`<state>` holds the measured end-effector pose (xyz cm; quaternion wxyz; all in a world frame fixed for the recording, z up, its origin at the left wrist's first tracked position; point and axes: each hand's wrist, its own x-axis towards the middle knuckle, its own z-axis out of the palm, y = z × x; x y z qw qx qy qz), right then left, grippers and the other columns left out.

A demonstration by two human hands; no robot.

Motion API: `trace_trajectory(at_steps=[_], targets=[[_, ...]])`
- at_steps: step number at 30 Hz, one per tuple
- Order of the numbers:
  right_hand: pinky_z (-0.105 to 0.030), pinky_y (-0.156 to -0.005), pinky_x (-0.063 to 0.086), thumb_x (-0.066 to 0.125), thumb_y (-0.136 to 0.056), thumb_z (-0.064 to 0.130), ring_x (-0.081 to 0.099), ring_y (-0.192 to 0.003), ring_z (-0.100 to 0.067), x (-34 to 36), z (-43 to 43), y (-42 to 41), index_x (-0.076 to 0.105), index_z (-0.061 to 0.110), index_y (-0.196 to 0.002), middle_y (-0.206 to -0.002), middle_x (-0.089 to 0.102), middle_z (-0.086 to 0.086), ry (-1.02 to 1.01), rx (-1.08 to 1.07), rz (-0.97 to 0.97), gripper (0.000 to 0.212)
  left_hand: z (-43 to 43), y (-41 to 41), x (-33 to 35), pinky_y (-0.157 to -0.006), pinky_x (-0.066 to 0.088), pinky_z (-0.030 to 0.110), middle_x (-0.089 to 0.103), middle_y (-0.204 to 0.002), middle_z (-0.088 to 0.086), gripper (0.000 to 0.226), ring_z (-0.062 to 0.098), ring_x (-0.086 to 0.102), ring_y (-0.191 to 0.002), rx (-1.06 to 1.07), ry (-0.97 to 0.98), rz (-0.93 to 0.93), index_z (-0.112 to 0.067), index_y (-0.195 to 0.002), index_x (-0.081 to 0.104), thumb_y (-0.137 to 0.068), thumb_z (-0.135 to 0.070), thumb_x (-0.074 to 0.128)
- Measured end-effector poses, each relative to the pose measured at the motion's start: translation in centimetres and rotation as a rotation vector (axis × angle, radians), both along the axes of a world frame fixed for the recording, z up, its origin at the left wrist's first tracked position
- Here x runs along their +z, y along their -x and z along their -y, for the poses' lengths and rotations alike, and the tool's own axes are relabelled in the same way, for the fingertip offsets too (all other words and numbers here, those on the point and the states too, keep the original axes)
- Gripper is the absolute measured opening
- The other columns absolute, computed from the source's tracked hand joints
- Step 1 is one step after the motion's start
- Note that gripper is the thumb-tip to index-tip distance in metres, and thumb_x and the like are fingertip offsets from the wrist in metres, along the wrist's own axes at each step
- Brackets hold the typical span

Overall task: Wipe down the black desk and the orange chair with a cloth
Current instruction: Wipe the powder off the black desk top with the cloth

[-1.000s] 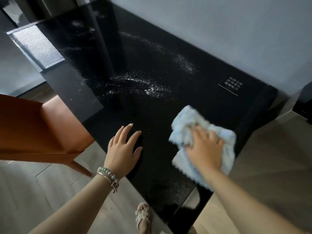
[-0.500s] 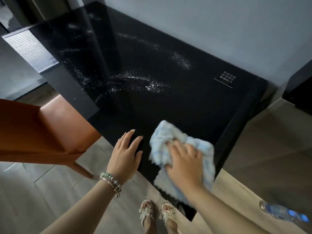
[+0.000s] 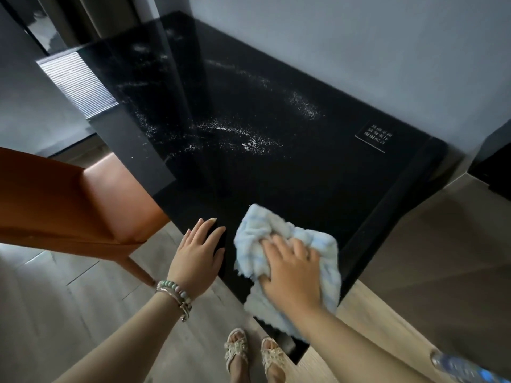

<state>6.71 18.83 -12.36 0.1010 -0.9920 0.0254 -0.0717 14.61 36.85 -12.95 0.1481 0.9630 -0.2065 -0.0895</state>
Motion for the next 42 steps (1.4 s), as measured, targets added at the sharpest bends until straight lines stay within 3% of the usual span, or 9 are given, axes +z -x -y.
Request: trace_trajectory(at_steps=[4, 11, 17, 22, 26, 28, 33, 38, 42], targets=[[-0.035, -0.079, 0.041, 0.053, -0.078, 0.047, 0.052, -0.101, -0.018, 0.3, 4.4, -1.0, 0.053, 0.031, -0.119, -0.116, 0.057, 0.011, 0.125, 0.129, -0.036, 0.044, 0.3, -0.1, 0.0, -0.116, 0.011, 0.036, 0.02, -0.154, -0.001, 0.05, 0.021, 0.007, -0.144, 0.004, -0.056, -0.029, -0.025, -0.144, 0.029, -0.096, -0.032, 0.042], [-0.047, -0.091, 0.034, 0.048, -0.084, 0.044, 0.042, -0.115, -0.027, 1.1, 10.9, -2.3, 0.048, 0.029, -0.123, -0.123, 0.051, 0.001, -0.04, -0.421, -0.123, 0.042, 2.3, 0.4, 0.4, -0.117, 0.015, 0.04, 0.021, -0.153, 0.003, 0.051, 0.025, 0.007, -0.144, 0.11, -0.078, -0.046, -0.021, -0.143, 0.029, -0.096, -0.036, 0.041], [-0.038, -0.065, 0.047, 0.072, -0.064, 0.044, 0.06, -0.084, -0.021, -0.4, 7.9, 1.7, 0.063, 0.025, -0.106, -0.1, 0.064, 0.007, 0.126, 0.098, 0.033, 0.047, 2.4, 0.4, 0.5, -0.116, 0.019, 0.04, 0.021, -0.152, 0.002, 0.052, 0.024, 0.009, -0.143, 0.126, -0.084, -0.046, -0.021, -0.142, 0.031, -0.094, -0.038, 0.043], [-0.04, -0.077, 0.038, 0.043, -0.078, 0.042, 0.047, -0.096, -0.027, 1.0, 16.5, -0.6, 0.05, 0.028, -0.097, -0.102, 0.054, 0.004, 0.029, -0.499, -0.092, 0.025, 3.7, 0.4, 1.5, -0.115, 0.014, 0.039, 0.012, -0.155, 0.002, 0.054, 0.024, 0.006, -0.144, 0.041, -0.026, 0.049, -0.021, -0.141, 0.035, -0.091, -0.036, 0.05], [-0.037, -0.068, 0.036, 0.041, -0.081, 0.032, 0.045, -0.079, -0.029, 3.5, 19.7, -1.6, 0.05, 0.022, -0.08, -0.087, 0.059, -0.007, -0.143, -0.82, 0.112, 0.014, 5.8, -0.2, 1.9, -0.115, 0.007, 0.033, 0.008, -0.156, -0.002, 0.056, 0.018, -0.002, -0.144, -0.112, -0.025, 0.077, -0.024, -0.144, 0.027, -0.093, -0.038, 0.046], [-0.032, -0.061, 0.038, 0.049, -0.08, 0.033, 0.048, -0.069, -0.023, 3.6, 17.7, -1.8, 0.053, 0.026, -0.08, -0.082, 0.06, -0.001, -0.163, -0.642, 0.208, 0.008, 6.7, -0.7, 1.7, -0.116, 0.007, 0.033, 0.008, -0.156, -0.004, 0.057, 0.017, -0.004, -0.144, -0.19, -0.041, 0.064, -0.025, -0.146, 0.022, -0.094, -0.039, 0.042], [-0.039, -0.09, 0.032, 0.032, -0.08, 0.057, 0.033, -0.117, -0.02, 0.1, 10.2, -0.1, 0.024, 0.04, -0.137, -0.138, 0.032, 0.012, 0.122, -0.162, -0.193, 0.06, 8.7, -1.4, 0.9, -0.116, 0.002, 0.032, 0.005, -0.156, -0.006, 0.059, 0.016, -0.006, -0.144, -0.342, -0.084, 0.04, -0.027, -0.147, 0.016, -0.095, -0.04, 0.04], [-0.049, -0.097, 0.028, 0.038, -0.089, 0.046, 0.03, -0.123, -0.03, 0.9, 17.1, -3.4, 0.031, 0.03, -0.136, -0.141, 0.035, 0.0, -0.053, -0.682, -0.243, 0.05, 9.5, -2.1, 1.0, -0.114, -0.003, 0.031, -0.003, -0.157, -0.005, 0.063, 0.017, -0.009, -0.144, -0.399, -0.101, 0.033, -0.025, -0.148, 0.013, -0.094, -0.042, 0.04], [-0.05, -0.088, 0.037, 0.047, -0.084, 0.036, 0.046, -0.102, -0.039, 2.7, 18.5, -3.8, 0.052, 0.015, -0.112, -0.116, 0.056, -0.016, -0.198, -1.009, 0.04, 0.036, 9.6, -2.9, 1.1, -0.113, -0.002, 0.03, -0.002, -0.156, -0.006, 0.063, 0.016, -0.009, -0.143, -0.405, -0.081, 0.028, -0.025, -0.148, 0.012, -0.094, -0.041, 0.04]])
